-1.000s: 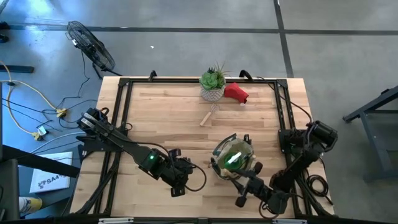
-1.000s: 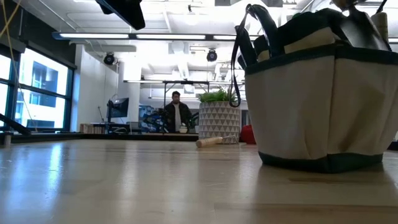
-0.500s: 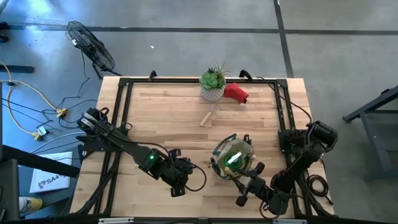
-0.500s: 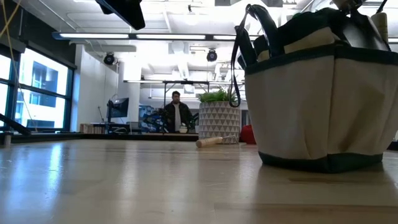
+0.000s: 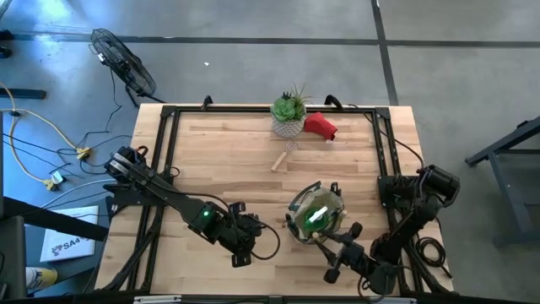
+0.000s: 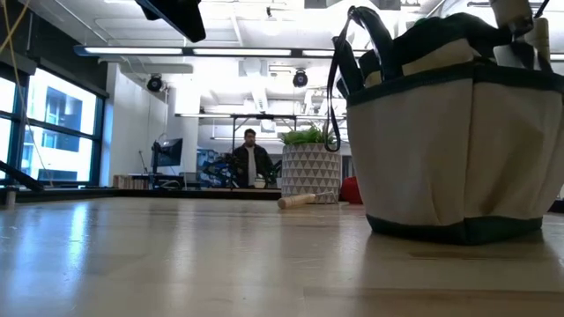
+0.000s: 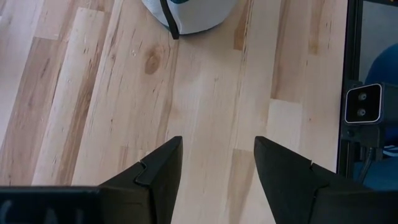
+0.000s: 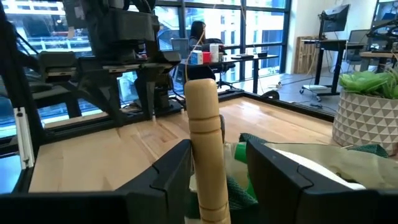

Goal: Pick & Place Garden tools in Gardening bag
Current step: Put the brown trowel into the gardening bag, then adjust the gardening bag

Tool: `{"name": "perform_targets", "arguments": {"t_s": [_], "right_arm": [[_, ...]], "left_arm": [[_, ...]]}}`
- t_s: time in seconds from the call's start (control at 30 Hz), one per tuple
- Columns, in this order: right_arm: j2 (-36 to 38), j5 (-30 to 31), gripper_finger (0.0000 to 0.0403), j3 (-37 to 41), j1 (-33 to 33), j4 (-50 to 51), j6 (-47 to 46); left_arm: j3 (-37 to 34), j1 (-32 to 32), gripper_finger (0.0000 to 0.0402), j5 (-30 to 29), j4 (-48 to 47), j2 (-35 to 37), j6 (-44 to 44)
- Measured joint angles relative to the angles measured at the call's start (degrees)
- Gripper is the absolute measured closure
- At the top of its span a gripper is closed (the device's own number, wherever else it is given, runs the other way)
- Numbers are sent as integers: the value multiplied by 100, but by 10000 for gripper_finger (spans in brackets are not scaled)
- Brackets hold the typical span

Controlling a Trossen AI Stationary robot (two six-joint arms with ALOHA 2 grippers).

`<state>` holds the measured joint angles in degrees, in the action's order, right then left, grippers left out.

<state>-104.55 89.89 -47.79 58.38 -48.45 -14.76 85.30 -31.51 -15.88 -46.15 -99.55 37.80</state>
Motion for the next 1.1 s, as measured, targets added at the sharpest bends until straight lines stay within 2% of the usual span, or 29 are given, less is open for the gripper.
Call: {"name": "perform_targets", "arguments": {"t_s": [0.27,0.5,0.6,0.7,0.87,1.0,1.1], "right_arm": [[0,-26,258,0,125,46,-190],[0,-347,273,2,276,487,-735],[0,-530,278,2,287,370,-705],[71,-749,283,1,287,-194,-106],[105,-933,312,-379,358,-1311,1959],[105,-823,363,-762,424,-1394,3004],[105,-695,393,-908,416,-1395,3324]], "left_arm": [[0,0,206,0,0,0,1],[0,0,206,33,-2,0,2],[0,0,206,35,0,0,2],[0,0,206,35,0,0,0],[0,0,206,37,-4,0,0],[0,0,206,33,-13,0,0],[0,0,206,35,-27,0,0]]}}
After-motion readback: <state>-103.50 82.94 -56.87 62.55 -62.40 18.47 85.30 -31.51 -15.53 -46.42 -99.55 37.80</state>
